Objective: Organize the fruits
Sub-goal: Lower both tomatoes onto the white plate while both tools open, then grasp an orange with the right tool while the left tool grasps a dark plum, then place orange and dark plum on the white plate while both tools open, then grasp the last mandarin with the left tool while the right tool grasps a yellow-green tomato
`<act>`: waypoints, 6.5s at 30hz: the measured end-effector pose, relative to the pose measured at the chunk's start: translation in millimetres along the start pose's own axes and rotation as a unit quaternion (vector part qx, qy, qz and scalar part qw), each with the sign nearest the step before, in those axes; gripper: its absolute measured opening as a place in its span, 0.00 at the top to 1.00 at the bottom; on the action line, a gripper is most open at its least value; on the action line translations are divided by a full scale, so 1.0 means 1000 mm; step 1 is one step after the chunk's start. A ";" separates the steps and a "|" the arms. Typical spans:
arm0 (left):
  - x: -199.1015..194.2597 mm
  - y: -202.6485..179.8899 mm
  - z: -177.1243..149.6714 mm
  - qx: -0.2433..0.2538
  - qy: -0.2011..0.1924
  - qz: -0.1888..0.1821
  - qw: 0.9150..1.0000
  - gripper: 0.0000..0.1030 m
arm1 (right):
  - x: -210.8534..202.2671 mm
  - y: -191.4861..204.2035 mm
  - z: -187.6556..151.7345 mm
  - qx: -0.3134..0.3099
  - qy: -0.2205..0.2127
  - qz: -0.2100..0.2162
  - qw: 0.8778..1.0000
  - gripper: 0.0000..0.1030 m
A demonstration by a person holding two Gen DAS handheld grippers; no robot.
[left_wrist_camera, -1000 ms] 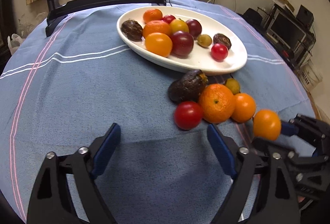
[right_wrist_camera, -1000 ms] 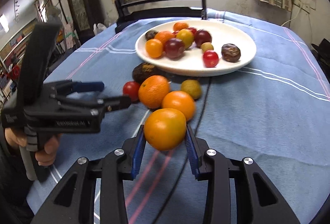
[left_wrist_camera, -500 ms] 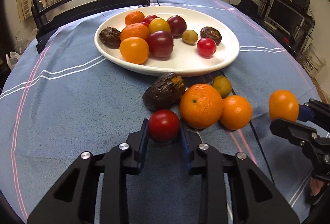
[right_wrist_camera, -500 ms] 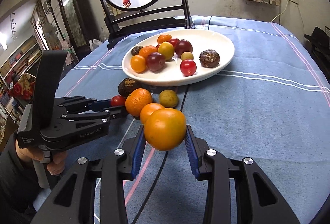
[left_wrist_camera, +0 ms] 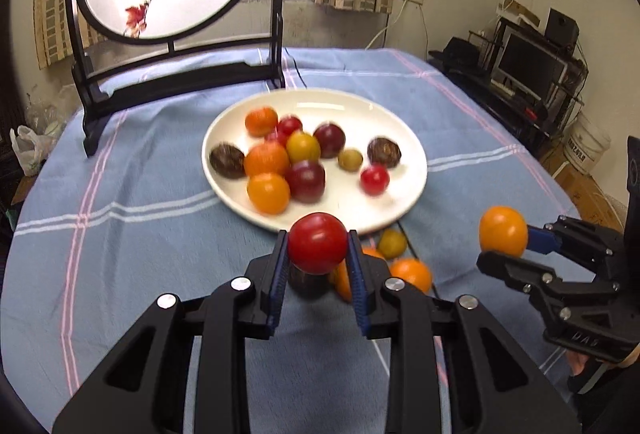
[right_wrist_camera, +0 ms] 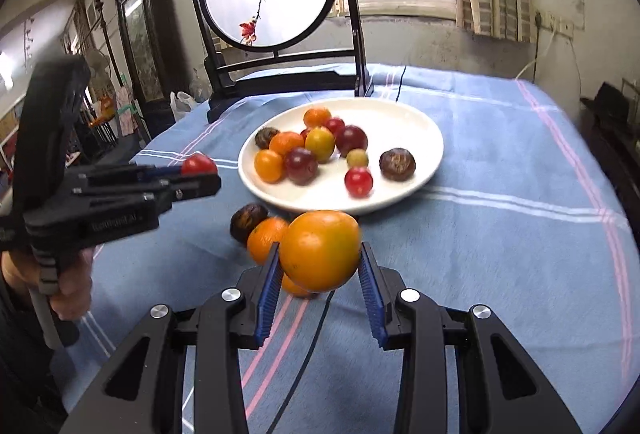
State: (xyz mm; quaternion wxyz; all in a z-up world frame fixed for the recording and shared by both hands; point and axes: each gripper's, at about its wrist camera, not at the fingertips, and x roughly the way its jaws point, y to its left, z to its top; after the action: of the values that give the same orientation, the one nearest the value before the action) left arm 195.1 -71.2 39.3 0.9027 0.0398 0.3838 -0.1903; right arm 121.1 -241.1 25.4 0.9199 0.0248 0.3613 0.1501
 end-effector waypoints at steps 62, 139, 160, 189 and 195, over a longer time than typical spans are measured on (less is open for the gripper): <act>0.029 0.055 -0.036 -0.075 0.041 0.020 0.996 0.09 | 0.082 0.025 -0.018 -0.057 0.105 -0.014 0.993 0.64; 0.040 0.009 0.004 -0.093 0.030 0.047 0.994 0.21 | 0.051 -0.058 0.019 0.080 0.004 -0.042 0.996 0.48; 0.070 -0.052 -0.029 -0.041 0.080 0.006 0.996 0.29 | 0.045 -0.085 0.003 0.120 0.011 -0.054 0.991 0.45; 0.045 0.024 -0.037 -0.058 0.051 0.032 0.996 0.59 | 0.094 0.013 0.002 -0.054 0.092 -0.038 0.994 0.49; 0.043 0.029 -0.036 -0.067 0.048 0.031 0.996 0.59 | 0.109 0.014 0.009 -0.052 0.100 -0.053 0.992 0.72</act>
State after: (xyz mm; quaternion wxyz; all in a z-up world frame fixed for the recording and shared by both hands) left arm 208.8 -50.2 -18.9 0.8892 0.0003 0.4373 -0.1341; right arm 199.1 -195.2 -38.0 0.8861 -0.0577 0.4435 0.1215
